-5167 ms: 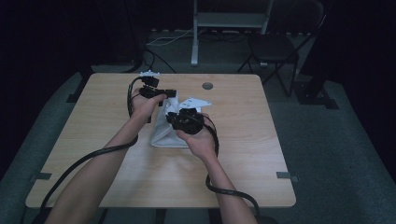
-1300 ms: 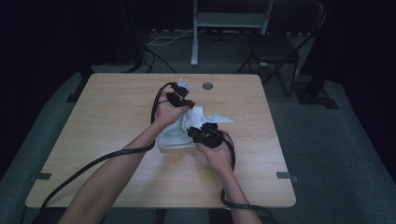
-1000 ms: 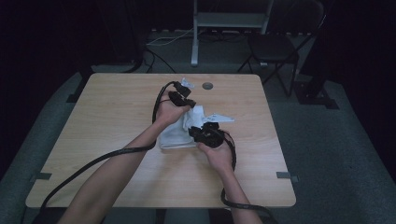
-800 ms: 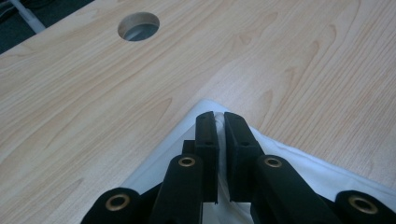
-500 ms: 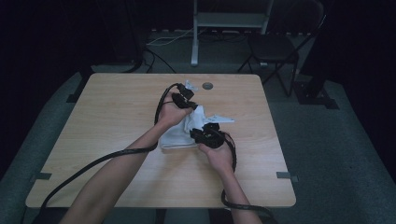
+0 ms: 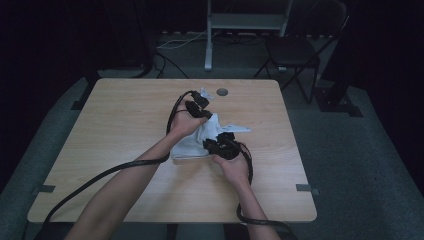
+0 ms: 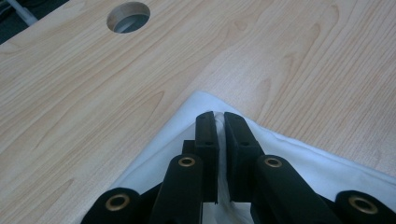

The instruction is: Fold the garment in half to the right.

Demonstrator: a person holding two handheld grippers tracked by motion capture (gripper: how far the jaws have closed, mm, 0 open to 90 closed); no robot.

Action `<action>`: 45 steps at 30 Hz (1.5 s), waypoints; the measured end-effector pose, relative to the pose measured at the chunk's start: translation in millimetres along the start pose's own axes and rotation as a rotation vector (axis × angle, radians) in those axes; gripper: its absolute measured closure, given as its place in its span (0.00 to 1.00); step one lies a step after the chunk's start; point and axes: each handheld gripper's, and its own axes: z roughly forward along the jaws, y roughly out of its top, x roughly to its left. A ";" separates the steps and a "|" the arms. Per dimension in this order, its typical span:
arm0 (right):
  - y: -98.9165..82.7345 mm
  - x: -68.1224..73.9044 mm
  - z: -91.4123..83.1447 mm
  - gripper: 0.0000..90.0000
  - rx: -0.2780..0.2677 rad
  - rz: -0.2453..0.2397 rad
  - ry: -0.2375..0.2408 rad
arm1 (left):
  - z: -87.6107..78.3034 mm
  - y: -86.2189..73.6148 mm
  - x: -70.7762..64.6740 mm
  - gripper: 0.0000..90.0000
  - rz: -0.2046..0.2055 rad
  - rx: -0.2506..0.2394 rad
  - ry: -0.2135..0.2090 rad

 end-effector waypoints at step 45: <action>0.0 11.4 14.2 0.84 -0.008 0.058 0.056 | 1.9 -7.9 6.1 0.94 0.050 0.040 0.074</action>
